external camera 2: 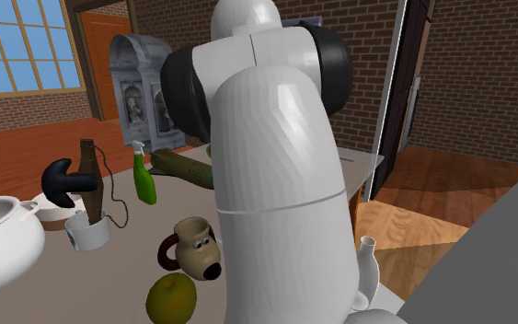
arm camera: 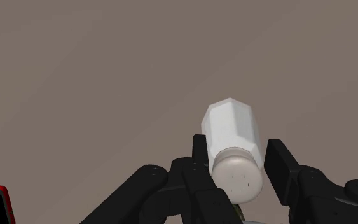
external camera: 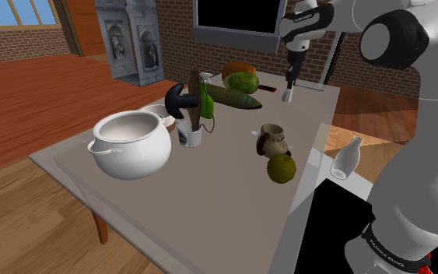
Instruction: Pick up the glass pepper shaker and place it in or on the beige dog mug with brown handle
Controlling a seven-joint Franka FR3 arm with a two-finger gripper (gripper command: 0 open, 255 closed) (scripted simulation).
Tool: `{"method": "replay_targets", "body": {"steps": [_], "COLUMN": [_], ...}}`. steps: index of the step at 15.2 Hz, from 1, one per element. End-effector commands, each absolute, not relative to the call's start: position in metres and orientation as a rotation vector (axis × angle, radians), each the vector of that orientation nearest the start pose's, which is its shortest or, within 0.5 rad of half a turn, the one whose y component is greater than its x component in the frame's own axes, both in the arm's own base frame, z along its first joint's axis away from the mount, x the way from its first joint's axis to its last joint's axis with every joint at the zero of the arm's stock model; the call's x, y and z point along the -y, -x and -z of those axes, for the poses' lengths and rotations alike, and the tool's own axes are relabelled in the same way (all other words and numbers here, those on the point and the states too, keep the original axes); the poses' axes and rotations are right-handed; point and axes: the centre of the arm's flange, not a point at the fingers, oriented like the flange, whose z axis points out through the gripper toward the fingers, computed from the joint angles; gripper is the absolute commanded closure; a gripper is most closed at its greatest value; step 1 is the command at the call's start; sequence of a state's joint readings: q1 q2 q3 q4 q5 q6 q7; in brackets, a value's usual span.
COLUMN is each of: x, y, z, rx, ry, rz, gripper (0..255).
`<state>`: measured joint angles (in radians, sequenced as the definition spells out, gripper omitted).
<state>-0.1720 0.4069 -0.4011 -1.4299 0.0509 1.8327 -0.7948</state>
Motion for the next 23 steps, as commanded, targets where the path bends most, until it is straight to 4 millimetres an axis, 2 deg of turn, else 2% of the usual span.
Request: {"method": "replay_targets", "body": {"steps": [1,14,23], "x": [0.325,0.325,0.220], "y": [-0.591,-0.591,-0.538], "z": [-0.489,-0.554,-0.567], "rx": [0.389,0.389,0.389], "ry": [3.216,3.216,3.216], "rz": [-0.074,-0.074,-0.074], "gripper": [255,255,255]}}
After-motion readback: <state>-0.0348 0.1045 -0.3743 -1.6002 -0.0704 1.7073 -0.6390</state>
